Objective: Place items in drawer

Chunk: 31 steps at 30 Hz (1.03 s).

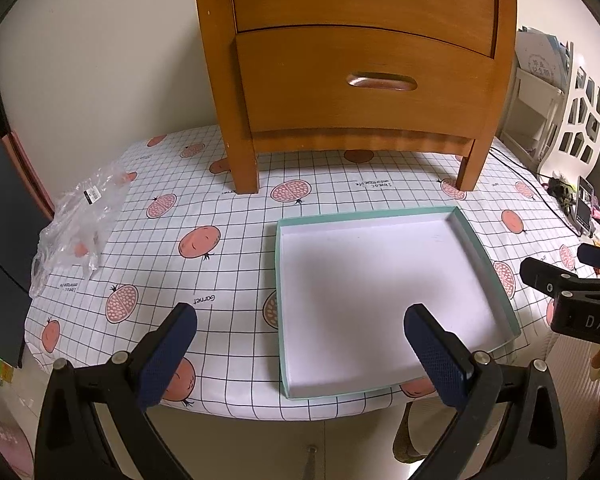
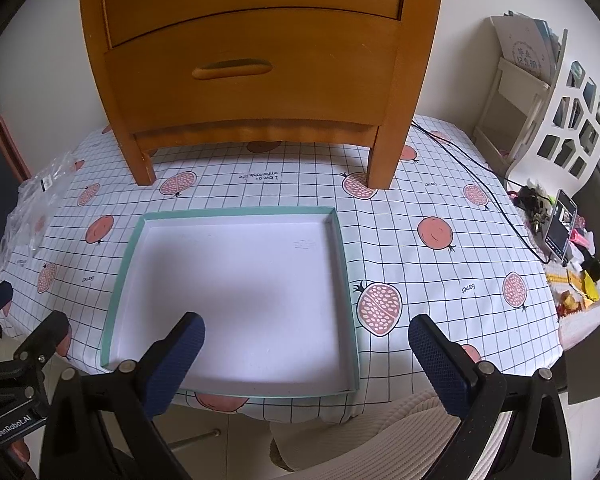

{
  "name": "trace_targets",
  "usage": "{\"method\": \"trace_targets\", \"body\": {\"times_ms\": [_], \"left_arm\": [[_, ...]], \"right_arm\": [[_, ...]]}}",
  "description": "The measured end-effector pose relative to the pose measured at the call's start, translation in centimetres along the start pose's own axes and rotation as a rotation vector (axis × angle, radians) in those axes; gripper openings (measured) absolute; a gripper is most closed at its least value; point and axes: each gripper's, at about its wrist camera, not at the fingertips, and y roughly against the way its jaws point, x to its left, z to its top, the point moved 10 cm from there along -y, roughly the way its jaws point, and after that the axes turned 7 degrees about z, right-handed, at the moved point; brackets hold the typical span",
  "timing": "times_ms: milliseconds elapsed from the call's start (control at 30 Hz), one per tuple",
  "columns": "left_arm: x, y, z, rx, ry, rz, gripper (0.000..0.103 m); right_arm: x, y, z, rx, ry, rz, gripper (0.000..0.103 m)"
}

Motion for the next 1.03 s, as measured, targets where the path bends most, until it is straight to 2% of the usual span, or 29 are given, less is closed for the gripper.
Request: {"method": "trace_targets", "body": {"times_ms": [800, 1033], "left_arm": [[0.56, -0.67, -0.74, 0.043, 0.008, 0.010, 0.103], [-0.04, -0.10, -0.23, 0.008, -0.023, -0.001, 0.103]], "right_arm": [[-0.26, -0.18, -0.09, 0.002, 0.001, 0.003, 0.103], [-0.30, -0.18, -0.14, 0.003, -0.002, 0.001, 0.103]]}}
